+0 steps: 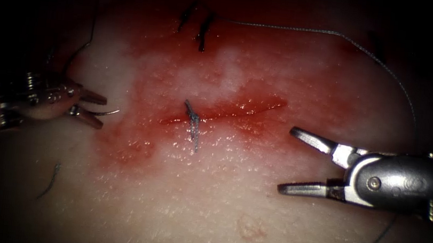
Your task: Wound Closure
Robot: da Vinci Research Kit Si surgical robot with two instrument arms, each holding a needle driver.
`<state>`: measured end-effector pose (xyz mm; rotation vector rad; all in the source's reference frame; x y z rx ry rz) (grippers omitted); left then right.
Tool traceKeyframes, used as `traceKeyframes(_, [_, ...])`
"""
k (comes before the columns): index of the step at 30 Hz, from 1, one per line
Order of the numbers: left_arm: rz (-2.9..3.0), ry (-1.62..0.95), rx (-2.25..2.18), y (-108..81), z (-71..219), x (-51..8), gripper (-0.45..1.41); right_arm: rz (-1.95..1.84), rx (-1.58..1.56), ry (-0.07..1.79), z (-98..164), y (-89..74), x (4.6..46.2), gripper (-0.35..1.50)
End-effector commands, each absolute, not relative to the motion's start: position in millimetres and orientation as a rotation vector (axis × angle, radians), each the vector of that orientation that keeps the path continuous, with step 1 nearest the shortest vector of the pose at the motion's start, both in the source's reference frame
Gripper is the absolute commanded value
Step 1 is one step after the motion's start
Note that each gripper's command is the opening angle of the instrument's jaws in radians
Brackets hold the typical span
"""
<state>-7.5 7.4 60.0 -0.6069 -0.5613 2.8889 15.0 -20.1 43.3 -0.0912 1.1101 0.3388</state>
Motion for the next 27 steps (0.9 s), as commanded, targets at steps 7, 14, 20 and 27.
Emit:
traceKeyframes(7, [2.870, -0.620, -0.582, 7.2, 60.1, -8.0, -0.45, 0.337, -0.088, 1.113, 43.7, -20.5, 15.5, 1.06])
traceKeyframes(14, [2.910, -0.362, -0.790, 8.3, 57.0, -8.6, -0.45, 0.359, -0.059, 1.117, 43.9, -20.1, 14.3, 0.84])
traceKeyframes(20, [2.892, -0.110, -1.054, 9.0, 53.1, -11.5, -0.45, 0.453, 0.000, 1.127, 44.3, -19.6, 13.5, 0.84])
traceKeyframes(27, [2.816, -0.019, -1.363, 7.9, 50.0, -17.4, -0.45, 0.539, 0.118, 1.182, 45.2, -18.5, 13.5, 0.84])
